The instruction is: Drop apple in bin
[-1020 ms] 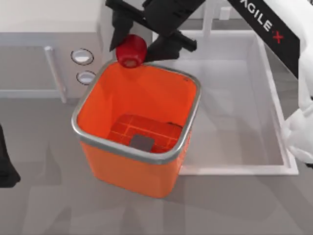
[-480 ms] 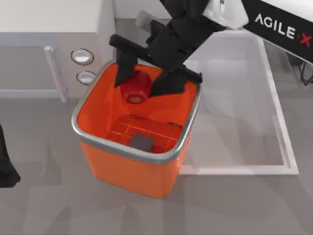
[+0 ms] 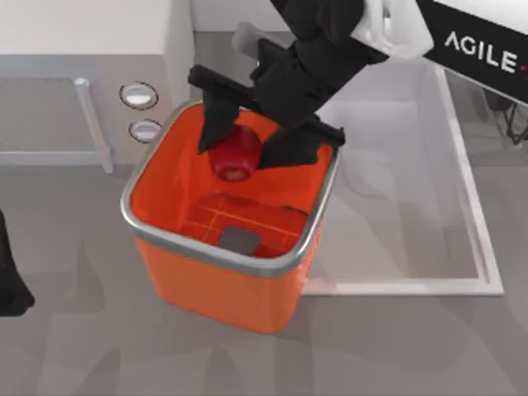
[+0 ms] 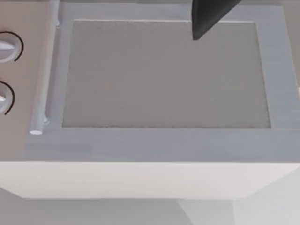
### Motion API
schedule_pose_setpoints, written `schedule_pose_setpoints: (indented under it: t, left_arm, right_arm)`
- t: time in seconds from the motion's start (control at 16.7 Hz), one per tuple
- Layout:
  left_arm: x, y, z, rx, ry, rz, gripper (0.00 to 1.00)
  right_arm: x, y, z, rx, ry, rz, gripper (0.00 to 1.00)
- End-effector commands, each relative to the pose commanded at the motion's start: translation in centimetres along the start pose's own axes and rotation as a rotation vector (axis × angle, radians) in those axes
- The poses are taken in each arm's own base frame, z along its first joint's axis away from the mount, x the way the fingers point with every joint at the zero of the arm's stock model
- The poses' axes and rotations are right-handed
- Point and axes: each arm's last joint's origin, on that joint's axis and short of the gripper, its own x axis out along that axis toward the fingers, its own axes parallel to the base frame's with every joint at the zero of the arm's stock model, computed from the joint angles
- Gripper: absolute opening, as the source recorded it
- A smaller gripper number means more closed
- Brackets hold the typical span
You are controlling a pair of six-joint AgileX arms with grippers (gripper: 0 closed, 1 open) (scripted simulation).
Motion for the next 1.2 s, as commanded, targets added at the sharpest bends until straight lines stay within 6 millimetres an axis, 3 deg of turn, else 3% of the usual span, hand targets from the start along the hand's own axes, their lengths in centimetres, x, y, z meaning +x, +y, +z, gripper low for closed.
schedule_pose_setpoints:
  t: [0.06,0.84,1.2]
  left_arm:
    - [0.0,0.0,0.0,0.0,0.0,0.0,1.0]
    - [0.0,0.0,0.0,0.0,0.0,0.0,1.0]
    - [0.0,0.0,0.0,0.0,0.0,0.0,1.0]
  right_arm:
    - [0.0,0.0,0.0,0.0,0.0,0.0,0.0]
    - [0.0,0.0,0.0,0.0,0.0,0.0,0.98]
    - [0.0,0.0,0.0,0.0,0.0,0.0,1.0]
